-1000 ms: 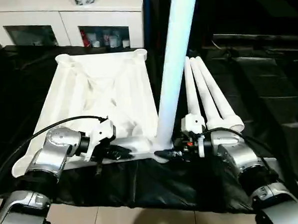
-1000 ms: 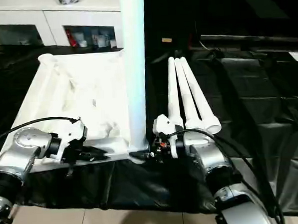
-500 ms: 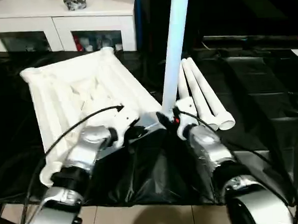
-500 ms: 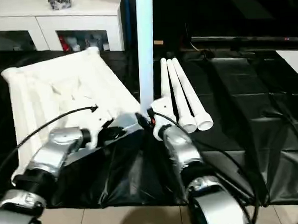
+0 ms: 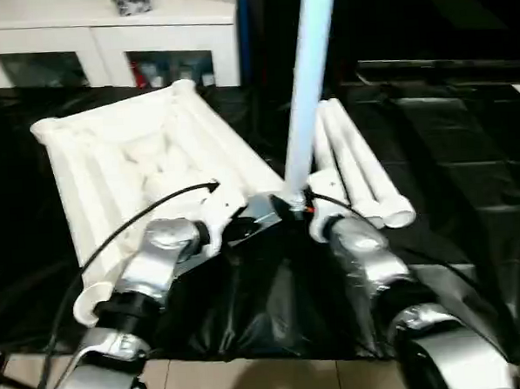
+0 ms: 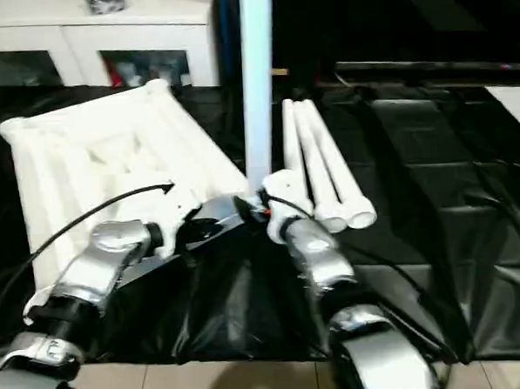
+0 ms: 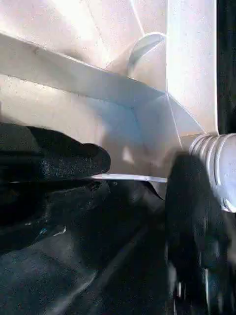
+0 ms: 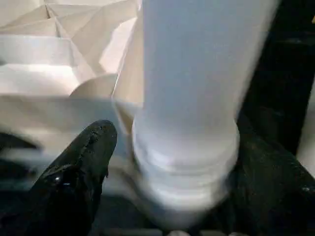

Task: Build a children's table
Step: Rotate leg to tighten

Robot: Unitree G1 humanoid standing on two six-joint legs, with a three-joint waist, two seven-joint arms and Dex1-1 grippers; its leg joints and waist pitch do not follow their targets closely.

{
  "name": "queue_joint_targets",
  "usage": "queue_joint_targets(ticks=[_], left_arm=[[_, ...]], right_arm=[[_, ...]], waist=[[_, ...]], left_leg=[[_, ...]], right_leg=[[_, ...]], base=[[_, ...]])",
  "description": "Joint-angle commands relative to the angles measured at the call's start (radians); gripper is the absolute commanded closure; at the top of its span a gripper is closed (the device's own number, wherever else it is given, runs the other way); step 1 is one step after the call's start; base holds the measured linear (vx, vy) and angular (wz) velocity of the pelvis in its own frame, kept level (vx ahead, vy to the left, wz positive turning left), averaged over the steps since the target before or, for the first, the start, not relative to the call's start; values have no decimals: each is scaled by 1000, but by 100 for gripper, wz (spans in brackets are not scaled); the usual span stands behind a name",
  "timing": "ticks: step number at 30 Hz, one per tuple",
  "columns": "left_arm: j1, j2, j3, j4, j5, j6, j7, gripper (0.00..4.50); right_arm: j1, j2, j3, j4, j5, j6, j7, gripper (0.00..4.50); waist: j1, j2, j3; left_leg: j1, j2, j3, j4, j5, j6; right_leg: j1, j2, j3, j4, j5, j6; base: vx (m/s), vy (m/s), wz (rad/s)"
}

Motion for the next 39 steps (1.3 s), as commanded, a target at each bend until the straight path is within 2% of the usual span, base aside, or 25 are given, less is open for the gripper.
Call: queue_joint_targets(ticks=[1,2,3,4,5,6,8,10,12,13,15,16,17,18,21,22,26,28,30,31,33,34,37,38,39], left_arm=[[-19,-5,36,44,7,28,100,450],[-28,-8,43,50,6,33,115,450],[-34,-10,45,57,6,26,124,450],[-44,-15,48,65,4,17,132,450],[-50,-19,51,68,3,15,139,450],[-57,-24,54,74,0,-7,147,450],[-65,-37,67,81,-21,-26,137,450],[-72,-45,73,83,-36,-48,122,450],[-84,-43,62,80,-40,-85,94,406],[-88,-43,67,70,-59,-85,69,395],[-90,-43,71,64,-70,-82,64,386],[-95,-36,69,52,-78,-109,59,386],[-95,-36,69,52,-78,-109,59,373],[-106,-27,89,39,-79,-136,99,360],[-134,7,139,31,-76,-140,166,360],[-144,28,155,33,-67,-141,189,360],[-144,170,191,13,-4,-99,261,360],[-129,235,206,-4,21,-63,283,360],[-110,289,215,-20,46,-40,300,376],[-88,333,222,-36,67,-17,301,388],[-78,353,224,-42,76,-8,300,401],[-56,382,222,-61,91,18,280,407],[-4,442,194,-82,115,76,229,432],[6,450,180,-75,113,76,215,432],[6,450,179,-74,113,76,213,447]], right_arm=[[27,-17,17,-65,7,24,49,60],[36,-31,10,-90,11,30,56,60],[41,-40,7,-109,15,33,65,60],[46,-50,4,-133,21,39,77,60],[49,-57,4,-151,23,42,85,60],[54,-62,5,-177,32,52,103,60],[57,-66,7,-206,44,66,129,60],[56,-69,10,-221,51,75,148,60],[46,-73,19,-228,50,96,164,57],[32,-75,28,-206,34,96,160,57],[30,-76,33,-206,28,101,160,57],[25,-74,37,-208,15,121,143,57],[25,-74,37,-208,15,121,143,57],[13,-70,45,-201,-3,132,122,57],[1,-64,65,-199,-25,158,104,57],[-2,-61,71,-203,-29,171,105,57],[-5,-50,91,-217,-23,190,147,57],[-2,-52,104,-230,-28,198,159,57],[0,-58,118,-245,-37,208,166,57],[3,-63,129,-261,-44,222,176,57],[4,-66,134,-269,-46,229,181,74],[4,-70,143,-280,-53,249,188,84],[-5,-73,179,-278,-81,292,203,104],[-10,-68,188,-264,-87,296,203,104],[-11,-68,189,-263,-88,297,202,128]], waist=[[-4,4,-58],[-6,0,-58],[-7,1,-62],[-9,2,-63],[-8,1,-65],[-9,4,-66],[-9,2,-70],[-8,2,-70],[-3,5,-71],[-2,-1,-71],[8,7,-72],[8,-2,-71],[9,1,-71],[10,-11,-70],[11,-5,-68],[10,-8,-64],[5,-9,-64],[6,-4,-62],[7,-1,-61],[8,0,-60],[8,2,-60],[14,0,-60],[18,-3,-58],[21,1,-59],[22,-6,-57]], left_leg=[[-10,19,-15,-61,-252,52],[-14,18,-15,-60,-241,55],[-11,16,-12,-55,-224,63],[-16,15,-12,-52,-201,75],[-15,15,-12,-50,-189,80],[-18,15,-13,-48,-166,89],[-21,15,-12,-45,-133,106],[-21,16,-10,-42,-119,129],[-20,17,-11,-41,-120,136],[-20,18,-10,-41,-116,138],[-15,21,-10,-40,-104,133],[-17,23,-10,-40,-98,132],[-16,23,-10,-40,-99,132],[-18,25,-10,-40,-99,132],[-15,25,-12,-41,-111,116],[-15,24,-12,-42,-126,101],[-19,21,-15,-43,-138,81],[-12,24,-13,-42,-140,68],[-13,26,-15,-44,-137,58],[-9,26,-14,-44,-138,51],[-9,25,-13,-44,-139,44],[-6,27,-13,-45,-149,38],[-7,26,-12,-47,-148,30],[-6,26,-13,-47,-150,24],[-7,26,-13,-49,-156,23]], right_leg=[[50,-55,43,-80,-249,-185],[55,-55,41,-82,-247,-180],[52,-55,42,-82,-227,-184],[55,-54,41,-80,-196,-195],[55,-54,41,-78,-183,-200],[57,-54,40,-73,-153,-213],[59,-53,40,-67,-97,-226],[57,-51,39,-64,-50,-249],[56,-53,39,-63,-51,-258],[56,-53,39,-63,-49,-259],[52,-56,41,-59,-29,-273],[53,-53,40,-53,8,-285],[54,-54,40,-50,12,-287],[55,-57,40,-50,4,-284],[53,-59,40,-50,-36,-270],[53,-59,40,-53,-66,-256],[54,-59,41,-51,-101,-224],[46,-56,42,-49,-103,-224],[47,-57,42,-46,-106,-223],[43,-55,43,-46,-105,-223],[42,-54,43,-45,-99,-227],[40,-56,45,-43,-95,-233],[39,-56,46,-44,-99,-228],[38,-57,47,-43,-98,-229],[37,-57,47,-45,-103,-228]], base=[[0,0,0],[0,0,0],[0,0,0],[0,0,0],[0,0,0],[0,0,0],[0,0,0],[0,0,0],[0,0,0],[0,0,0],[0,0,0],[0,0,0],[0,0,0],[0,0,0],[0,0,0],[0,0,0],[0,0,0],[0,0,0],[0,0,0],[0,0,0],[0,0,0],[0,0,0],[0,0,0],[0,0,0],[0,0,0]])
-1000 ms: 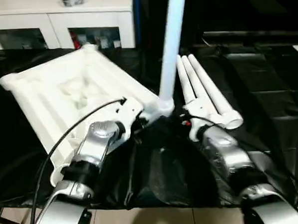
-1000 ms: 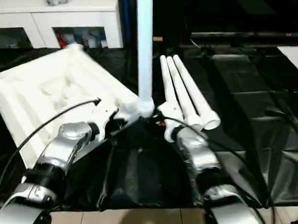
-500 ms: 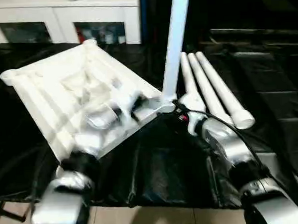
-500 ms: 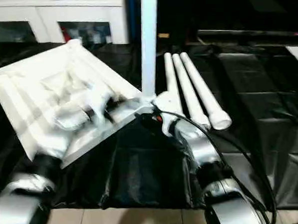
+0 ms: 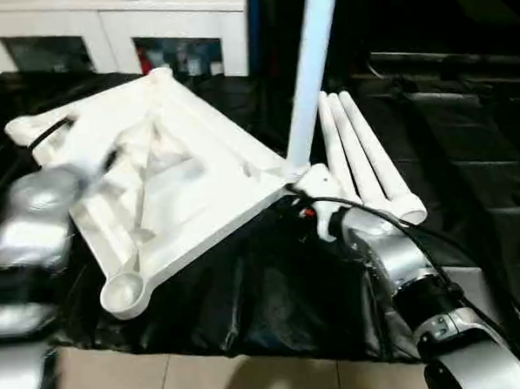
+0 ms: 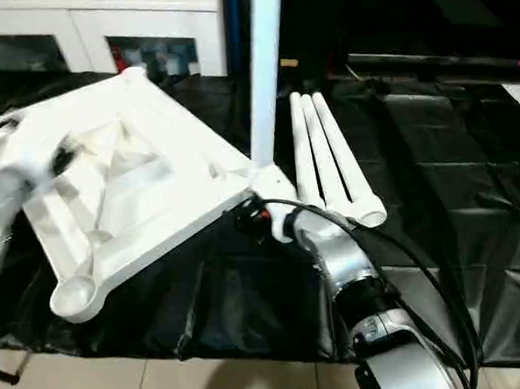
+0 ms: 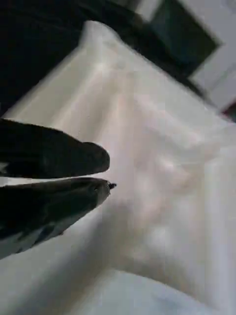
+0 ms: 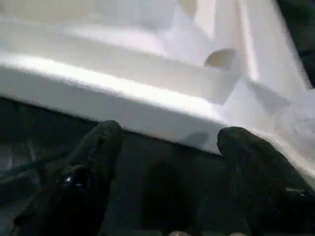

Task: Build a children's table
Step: Rotate leg to tighten, then rotate table base

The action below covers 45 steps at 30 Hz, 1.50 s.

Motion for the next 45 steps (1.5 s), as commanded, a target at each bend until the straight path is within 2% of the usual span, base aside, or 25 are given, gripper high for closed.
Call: queue_joint_targets(ticks=[1,3,4,5,9,10,12,13,16,18,19,20,22,23,24,25,27,28,30,31,32,33,35,38,45], left_arm=[[8,3,-40,0,3,7,-41,450],[13,3,-56,15,3,6,-56,450],[15,11,-76,27,20,5,-61,450],[16,15,-89,41,33,7,-59,450],[22,23,-107,49,48,35,-84,450],[27,25,-113,42,51,49,-99,450],[33,33,-132,32,57,65,-127,450],[43,44,-152,20,59,81,-168,450],[61,68,-197,-5,54,101,-253,450],[72,77,-224,-44,29,109,-335,450],[83,79,-241,-82,1,107,-410,450],[83,79,-241,-82,1,107,-410,450],[108,80,-263,-149,-43,129,-510,450],[119,80,-274,-177,-66,132,-548,450],[123,80,-278,-189,-75,135,-562,450],[139,72,-300,-245,-119,145,-627,450],[142,65,-305,-259,-132,157,-640,450],[143,56,-309,-270,-145,167,-649,450],[139,30,-312,-283,-154,178,-648,450],[129,-2,-310,-284,-164,181,-637,450],[126,-11,-309,-286,-166,185,-636,450],[120,-22,-309,-286,-170,189,-635,450],[112,-39,-310,-291,-177,200,-641,450],[85,-85,-323,-283,-177,206,-630,450],[-13,-196,-315,-122,-141,127,-500,450]], right_arm=[[-26,3,20,22,-23,16,-5,132],[-39,11,20,53,-29,15,-23,140],[-48,16,21,75,-36,13,-35,154],[-60,22,24,103,-45,12,-50,173],[-84,39,16,153,-49,14,-89,187],[-91,46,11,164,-45,18,-100,214],[-102,57,3,182,-44,20,-114,224],[-117,69,-4,210,-43,19,-133,234],[-153,88,-7,280,-49,-8,-172,262],[-181,105,-11,333,-55,-31,-204,268],[-200,118,-19,370,-56,-45,-228,292],[-200,118,-19,370,-56,-45,-228,292],[-221,131,-28,411,-57,-67,-261,305],[-228,135,-31,423,-56,-72,-267,318],[-231,137,-32,427,-55,-74,-269,329],[-249,150,-42,459,-49,-84,-279,337],[-255,155,-44,469,-48,-87,-282,342],[-261,160,-47,479,-47,-93,-287,361],[-276,174,-54,502,-39,-104,-290,361],[-287,190,-57,516,-35,-116,-289,390],[-292,196,-58,523,-34,-122,-289,390],[-295,203,-59,529,-32,-126,-286,390],[-302,214,-59,542,-34,-136,-283,423],[-306,237,-48,557,-46,-158,-267,437],[-317,239,-61,582,-53,-183,-269,444]], waist=[[6,18,-72],[7,18,-70],[9,26,-71],[7,22,-71],[6,20,-73],[6,24,-73],[5,22,-75],[4,27,-75],[3,28,-73],[1,21,-73],[-1,16,-72],[-1,19,-72],[0,20,-70],[2,16,-70],[5,18,-70],[4,16,-69],[4,18,-69],[2,16,-68],[1,16,-70],[-2,10,-71],[0,11,-71],[-2,7,-71],[-7,6,-72],[-14,5,-72],[-16,7,-73]], left_leg=[[22,24,-9,-65,-166,4],[22,24,-9,-67,-180,-7],[22,23,-11,-67,-185,-14],[19,23,-12,-67,-190,-20],[19,21,-12,-65,-175,-26],[17,20,-13,-65,-171,-26],[18,21,-13,-64,-160,-22],[18,21,-14,-65,-159,-24],[19,23,-14,-67,-183,-35],[19,24,-14,-67,-186,-36],[17,23,-14,-68,-184,-35],[18,23,-15,-68,-183,-35],[19,25,-12,-68,-181,-34],[20,25,-11,-68,-181,-36],[21,25,-11,-68,-181,-37],[22,25,-10,-70,-188,-39],[23,23,-9,-69,-197,-42],[19,23,-10,-70,-196,-42],[20,22,-10,-70,-191,-43],[18,21,-9,-68,-178,-39],[17,20,-9,-67,-172,-36],[13,20,-9,-67,-164,-32],[10,19,-11,-67,-155,-26],[11,20,-10,-65,-147,-16],[14,18,-9,-61,-166,-14]], right_leg=[[52,-60,50,-56,-110,-227],[51,-59,50,-55,-104,-235],[52,-60,50,-53,-104,-236],[56,-59,50,-52,-93,-232],[61,-62,51,-50,-66,-235],[62,-62,51,-48,-59,-237],[62,-62,51,-46,-42,-243],[61,-61,50,-44,-37,-250],[60,-64,50,-47,-60,-258],[61,-65,51,-46,-63,-260],[63,-69,52,-47,-75,-261],[62,-68,52,-46,-81,-263],[60,-68,54,-47,-88,-263],[60,-66,54,-47,-89,-260],[59,-68,54,-46,-90,-260],[58,-66,53,-45,-99,-257],[57,-64,54,-46,-108,-250],[59,-63,54,-45,-106,-248],[60,-63,53,-44,-101,-242],[63,-64,55,-43,-96,-245],[63,-63,55,-44,-94,-245],[66,-64,55,-44,-92,-242],[68,-64,54,-43,-91,-238],[67,-63,53,-43,-86,-243],[66,-60,53,-48,-100,-240]], base=[[0,0,0],[0,0,0],[0,0,0],[0,0,0],[0,0,0],[0,0,0],[0,0,0],[0,0,0],[0,0,0],[0,0,0],[0,0,0],[0,0,0],[0,0,0],[0,0,0],[0,0,0],[0,0,0],[0,0,0],[0,0,0],[0,0,0],[0,0,0],[0,0,0],[0,0,0],[0,0,0],[0,0,0],[0,0,0]])
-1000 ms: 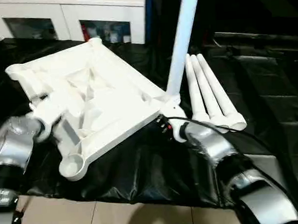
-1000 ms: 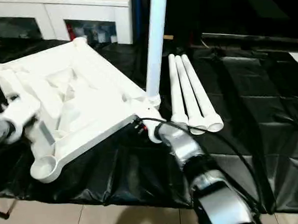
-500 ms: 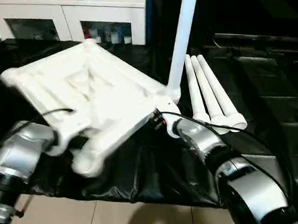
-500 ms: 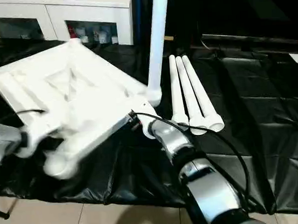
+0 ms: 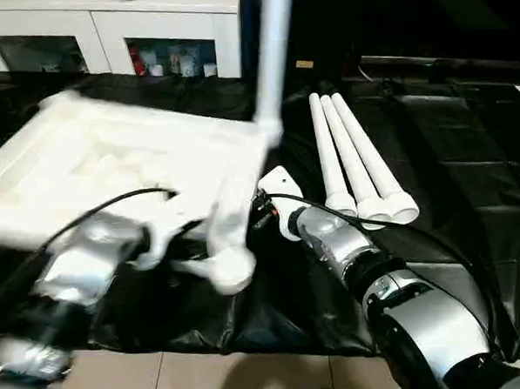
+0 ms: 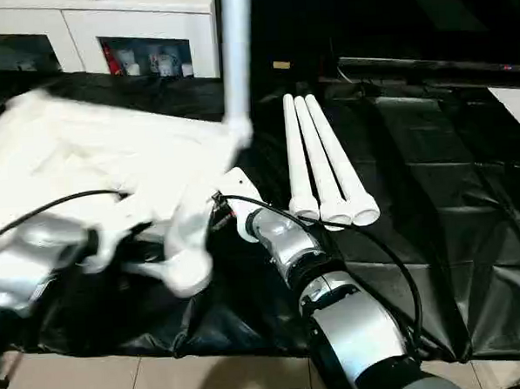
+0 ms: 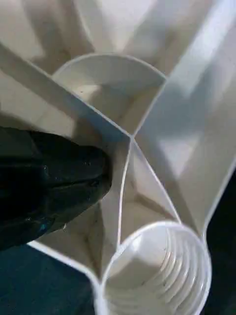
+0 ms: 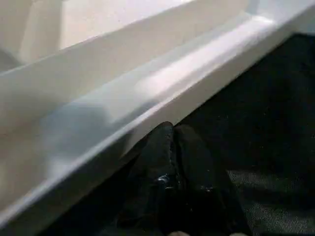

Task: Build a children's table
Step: Rotate table base

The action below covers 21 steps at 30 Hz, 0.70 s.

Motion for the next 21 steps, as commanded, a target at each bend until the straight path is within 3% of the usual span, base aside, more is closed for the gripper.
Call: queue_joint_targets(ticks=[1,4,9,11,14,15,16,18,21], left_arm=[[-45,-48,7,52,6,-55,70,450],[-79,-80,33,120,14,-104,151,450],[-67,-61,53,85,1,-112,146,450],[-62,-50,73,73,-1,-118,171,450],[-62,-41,125,67,-18,-144,219,450],[-62,-41,125,67,-18,-144,219,430],[-61,-36,157,56,-37,-154,235,409],[-54,-41,192,27,-67,-167,243,409],[-48,-48,208,2,-80,-168,252,374]], right_arm=[[-30,21,-3,-1,0,-33,20,444],[-28,-2,-22,-7,11,-35,8,444],[-24,-47,-68,-33,48,-19,13,444],[-27,-67,-84,-46,59,-21,5,444],[-43,-98,-131,-57,92,-10,-16,416],[-43,-98,-131,-57,92,-10,-16,408],[-64,-122,-166,-48,106,5,-68,396],[-96,-149,-202,-28,125,23,-120,383],[-116,-163,-226,-14,146,29,-125,360]], waist=[[6,14,-76],[6,15,-79],[8,13,-83],[8,26,-81],[9,22,-80],[8,22,-80],[9,20,-78],[10,17,-79],[11,14,-79]], left_leg=[[9,17,-9,-66,-166,-7],[8,17,-9,-63,-159,1],[6,18,-9,-59,-125,24],[9,19,-9,-59,-135,25],[10,18,-7,-59,-159,18],[11,18,-7,-58,-165,15],[11,18,-8,-59,-181,4],[12,17,-9,-59,-185,-7],[10,16,-7,-58,-179,-1]], right_leg=[[65,-61,52,-56,-95,-239],[66,-60,51,-56,-73,-242],[70,-62,49,-48,-27,-259],[66,-58,48,-48,-14,-269],[66,-57,48,-53,-40,-266],[66,-57,48,-52,-48,-266],[65,-57,48,-54,-83,-259],[64,-57,47,-53,-103,-251],[63,-55,47,-52,-99,-244]], base=[[0,0,0],[0,0,0],[0,0,0],[0,0,0],[0,0,0],[0,0,0],[0,0,0],[0,0,0],[0,0,0]])
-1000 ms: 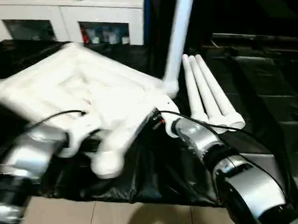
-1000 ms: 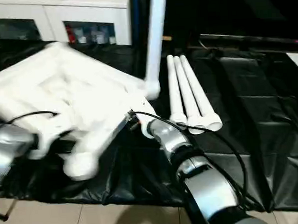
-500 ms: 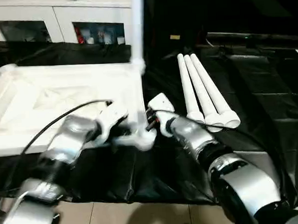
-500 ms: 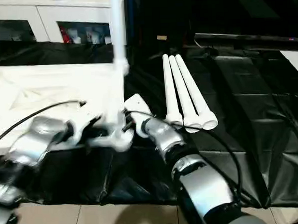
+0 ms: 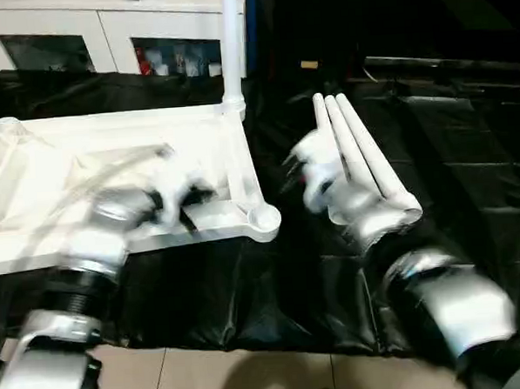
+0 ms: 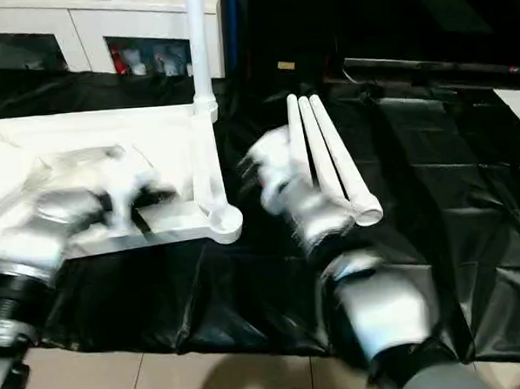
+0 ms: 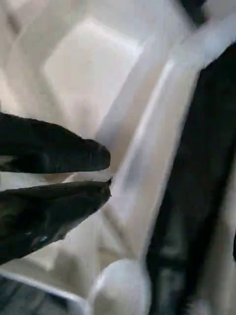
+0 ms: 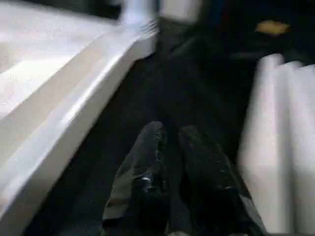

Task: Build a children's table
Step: Rotate table base, then pick table leg

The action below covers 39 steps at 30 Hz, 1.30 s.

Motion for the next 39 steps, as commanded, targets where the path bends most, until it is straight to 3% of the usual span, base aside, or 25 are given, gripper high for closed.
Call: queue_joint_targets(ticks=[1,3,5,9,11,12,15,16,22,25,26,28,29,32,33,37,39], left_arm=[[24,-12,8,-64,-37,-26,-16,367],[37,-12,5,-92,-46,-59,-28,361],[66,-12,1,-151,-63,-60,-51,335],[114,-5,5,-242,-96,-41,-70,314],[153,7,15,-314,-113,-5,-70,292],[175,20,22,-351,-119,16,-73,282],[234,56,53,-452,-148,78,-74,259],[253,70,65,-486,-158,96,-78,239],[353,146,149,-665,-202,219,-82,197],[393,172,176,-734,-224,270,-83,176],[416,182,193,-782,-236,301,-71,165],[426,185,203,-810,-247,320,-61,142],[434,184,214,-834,-254,331,-49,138],[449,192,236,-874,-266,359,-38,138],[456,197,243,-889,-269,366,-36,138],[500,228,289,-959,-302,439,-33,138],[517,241,300,-980,-308,459,-34,138]], right_arm=[[-32,-11,-24,32,26,27,-24,350],[-48,-21,-29,44,30,39,-27,339],[-70,-35,-31,62,26,65,-42,321],[-91,-51,-44,86,16,89,-75,286],[-101,-61,-51,99,10,96,-98,271],[-106,-66,-57,105,12,99,-107,259],[-118,-74,-70,118,23,106,-118,236],[-121,-75,-70,119,25,109,-118,217],[-122,-81,-71,130,18,114,-119,175],[-122,-77,-72,134,15,117,-115,152],[-123,-76,-67,137,6,122,-140,146],[-123,-76,-58,140,-9,129,-158,117],[-124,-78,-52,143,-21,142,-185,113],[-127,-75,-71,144,-5,143,-200,113],[-128,-74,-78,143,2,141,-199,113],[-128,-70,-87,149,9,172,-207,113],[-128,-68,-90,151,10,188,-202,113]], waist=[[7,8,-80],[7,9,-80],[8,4,-82],[13,6,-79],[13,6,-78],[15,14,-79],[14,8,-76],[14,-3,-75],[20,-1,-71],[19,5,-45],[17,4,-48],[18,2,-44],[20,6,-37],[18,2,-28],[17,0,-30],[12,-7,-21],[10,-10,-15]], left_leg=[[9,17,-6,-62,-166,9],[7,17,-4,-60,-152,16],[6,18,-4,-60,-142,22],[6,18,-2,-59,-148,21],[7,18,-1,-60,-163,14],[6,19,-4,-60,-166,6],[6,17,-2,-60,-182,2],[5,16,-1,-60,-186,4],[5,18,-3,-61,-192,-2],[2,12,-2,-67,-231,-4],[2,15,-3,-66,-232,-8],[2,12,-2,-66,-226,-10],[1,12,-4,-69,-227,-13],[0,11,-3,-70,-230,-14],[-2,10,-4,-69,-216,-9],[-9,8,-1,-65,-151,22],[-10,9,0,-65,-150,28]], right_leg=[[64,-59,47,-55,-93,-246],[62,-57,47,-55,-77,-253],[65,-58,46,-51,-65,-253],[61,-57,47,-53,-90,-243],[58,-55,46,-55,-107,-235],[59,-58,46,-50,-104,-234],[57,-53,45,-52,-116,-226],[56,-51,45,-55,-128,-221],[51,-52,46,-53,-156,-205],[38,-46,48,-63,-197,-186],[42,-48,49,-58,-190,-187],[38,-43,48,-59,-185,-183],[35,-42,48,-59,-183,-182],[34,-40,48,-57,-155,-188],[39,-41,48,-54,-135,-190],[38,-39,50,-47,-67,-209],[36,-40,49,-49,-78,-214]], base=[[0,0,0],[0,0,0],[0,0,0],[0,0,0],[0,0,0],[0,0,0],[0,0,0],[0,0,0],[0,0,0],[0,0,0],[0,0,0],[0,0,0],[0,0,0],[0,0,0],[0,0,0],[0,0,0],[0,0,0]])
